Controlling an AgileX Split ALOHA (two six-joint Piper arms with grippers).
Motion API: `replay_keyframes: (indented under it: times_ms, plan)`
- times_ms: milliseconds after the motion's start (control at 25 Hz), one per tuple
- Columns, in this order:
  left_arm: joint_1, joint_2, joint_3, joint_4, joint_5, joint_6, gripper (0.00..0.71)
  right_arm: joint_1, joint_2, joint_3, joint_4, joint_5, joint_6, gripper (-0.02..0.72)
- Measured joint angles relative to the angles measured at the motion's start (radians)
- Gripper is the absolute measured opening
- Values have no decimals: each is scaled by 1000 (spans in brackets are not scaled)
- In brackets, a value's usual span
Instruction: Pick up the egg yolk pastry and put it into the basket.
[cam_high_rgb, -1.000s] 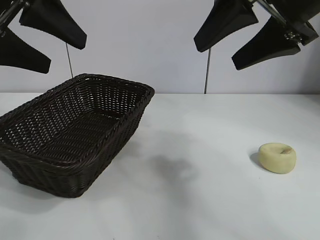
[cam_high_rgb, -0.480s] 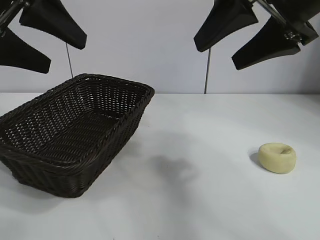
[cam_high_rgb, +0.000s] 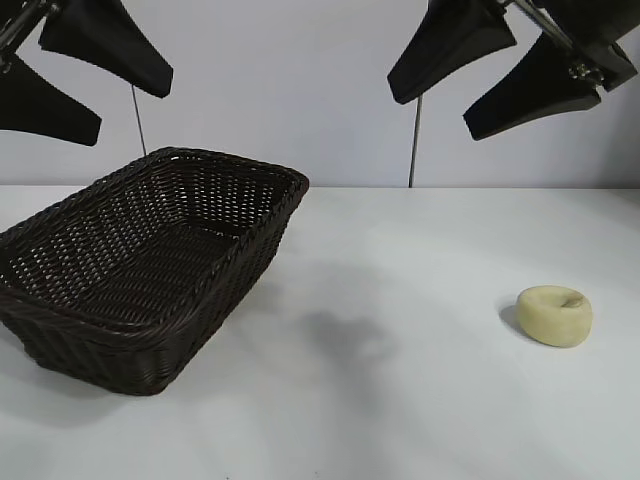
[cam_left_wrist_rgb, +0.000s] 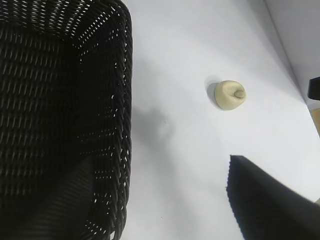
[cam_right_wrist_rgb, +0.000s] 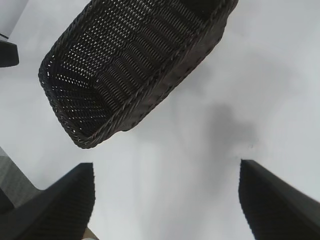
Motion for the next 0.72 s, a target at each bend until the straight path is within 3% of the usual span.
replay_keyframes:
  times_ms: [200, 400, 720]
  plan:
    - [0, 0, 0, -21, -17, -41, 541, 0, 0, 0, 0, 0, 4, 568]
    - [0, 0, -26, 14, 25, -340, 541, 0, 0, 0, 0, 0, 4, 568]
    - [0, 0, -129, 399, 173, -993, 541, 0, 0, 0, 0, 1, 4, 568]
